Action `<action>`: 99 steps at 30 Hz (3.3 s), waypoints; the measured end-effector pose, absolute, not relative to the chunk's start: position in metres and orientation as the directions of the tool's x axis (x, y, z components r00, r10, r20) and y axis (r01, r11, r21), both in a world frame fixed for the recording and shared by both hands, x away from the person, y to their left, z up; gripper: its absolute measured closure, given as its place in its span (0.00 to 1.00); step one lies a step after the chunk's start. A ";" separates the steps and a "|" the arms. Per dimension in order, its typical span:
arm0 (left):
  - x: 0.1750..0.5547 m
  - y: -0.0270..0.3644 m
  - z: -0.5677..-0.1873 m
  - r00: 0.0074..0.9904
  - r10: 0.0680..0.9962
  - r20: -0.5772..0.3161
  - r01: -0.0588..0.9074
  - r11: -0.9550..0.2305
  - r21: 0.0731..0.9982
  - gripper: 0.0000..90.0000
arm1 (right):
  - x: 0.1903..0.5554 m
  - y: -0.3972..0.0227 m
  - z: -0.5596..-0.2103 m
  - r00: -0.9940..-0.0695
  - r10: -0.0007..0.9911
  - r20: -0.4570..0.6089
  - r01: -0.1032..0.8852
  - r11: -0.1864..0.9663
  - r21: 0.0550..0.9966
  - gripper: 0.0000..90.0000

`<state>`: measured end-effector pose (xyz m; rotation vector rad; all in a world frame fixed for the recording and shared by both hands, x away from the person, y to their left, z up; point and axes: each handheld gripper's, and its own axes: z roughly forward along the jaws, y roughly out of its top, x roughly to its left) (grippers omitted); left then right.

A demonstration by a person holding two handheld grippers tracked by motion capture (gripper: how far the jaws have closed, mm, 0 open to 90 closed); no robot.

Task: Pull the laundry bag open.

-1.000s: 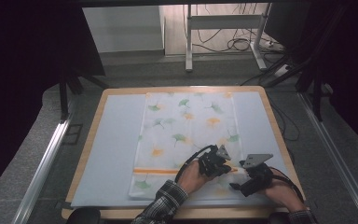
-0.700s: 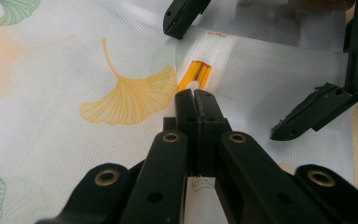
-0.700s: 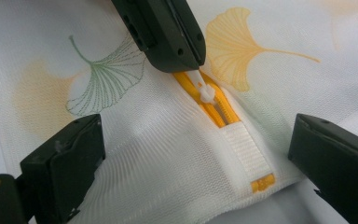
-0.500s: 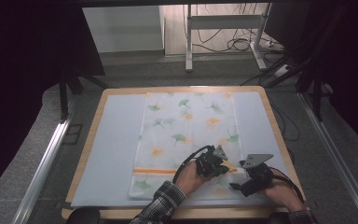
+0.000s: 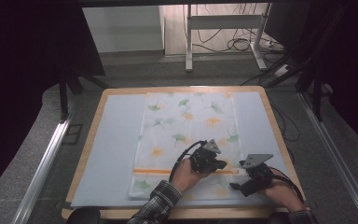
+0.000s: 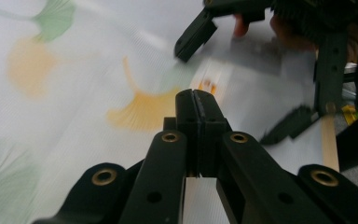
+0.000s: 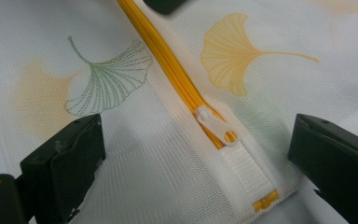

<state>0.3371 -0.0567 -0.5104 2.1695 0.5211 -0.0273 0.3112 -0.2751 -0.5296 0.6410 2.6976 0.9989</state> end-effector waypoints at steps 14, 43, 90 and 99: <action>0.337 -0.108 -0.522 0.924 0.354 -0.143 0.341 -0.596 0.727 0.86 | 0.311 -0.276 -0.530 -0.889 0.457 -0.026 0.326 0.673 0.664 0.04; 0.333 -0.092 -0.517 0.927 0.348 -0.140 0.333 -0.590 0.736 1.00 | 0.311 -0.276 -0.530 -0.888 0.459 -0.028 0.327 0.673 0.664 0.04; 0.313 0.036 -0.521 0.858 0.491 -0.152 0.450 -0.577 0.681 1.00 | 0.310 -0.275 -0.530 -0.882 0.470 -0.032 0.333 0.670 0.664 0.04; 0.303 0.085 -0.526 0.814 0.556 -0.168 0.507 -0.537 0.675 1.00 | 0.310 -0.275 -0.530 -0.881 0.473 -0.033 0.334 0.668 0.665 0.04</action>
